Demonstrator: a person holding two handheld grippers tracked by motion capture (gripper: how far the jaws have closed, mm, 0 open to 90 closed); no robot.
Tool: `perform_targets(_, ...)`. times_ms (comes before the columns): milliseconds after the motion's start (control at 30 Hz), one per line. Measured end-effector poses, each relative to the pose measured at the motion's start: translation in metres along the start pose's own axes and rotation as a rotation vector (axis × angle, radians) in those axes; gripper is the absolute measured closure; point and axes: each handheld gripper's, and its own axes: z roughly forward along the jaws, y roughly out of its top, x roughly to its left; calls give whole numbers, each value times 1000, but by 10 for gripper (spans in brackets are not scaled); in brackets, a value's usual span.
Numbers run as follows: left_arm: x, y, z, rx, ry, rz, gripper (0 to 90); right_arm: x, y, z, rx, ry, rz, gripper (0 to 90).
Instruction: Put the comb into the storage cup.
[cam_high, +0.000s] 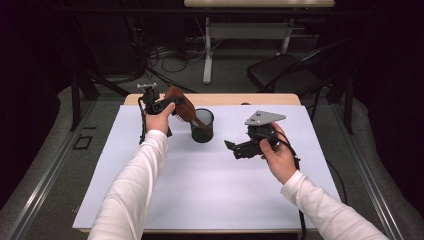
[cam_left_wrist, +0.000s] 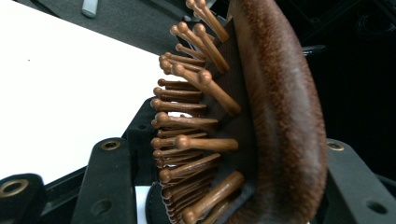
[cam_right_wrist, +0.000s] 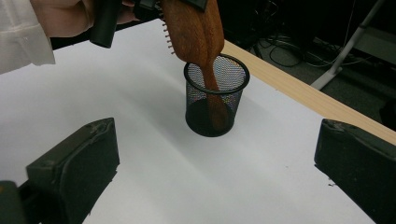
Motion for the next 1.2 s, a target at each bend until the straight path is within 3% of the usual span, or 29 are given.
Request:
perform_targets(800,2,-2,-1,-9,-2,-3,441,3,-1,4,9,6,-5,0)
perform_targets(1200,3,-1,-2,-2,-13,-25,431,4,0,4,12,9,-9,0)
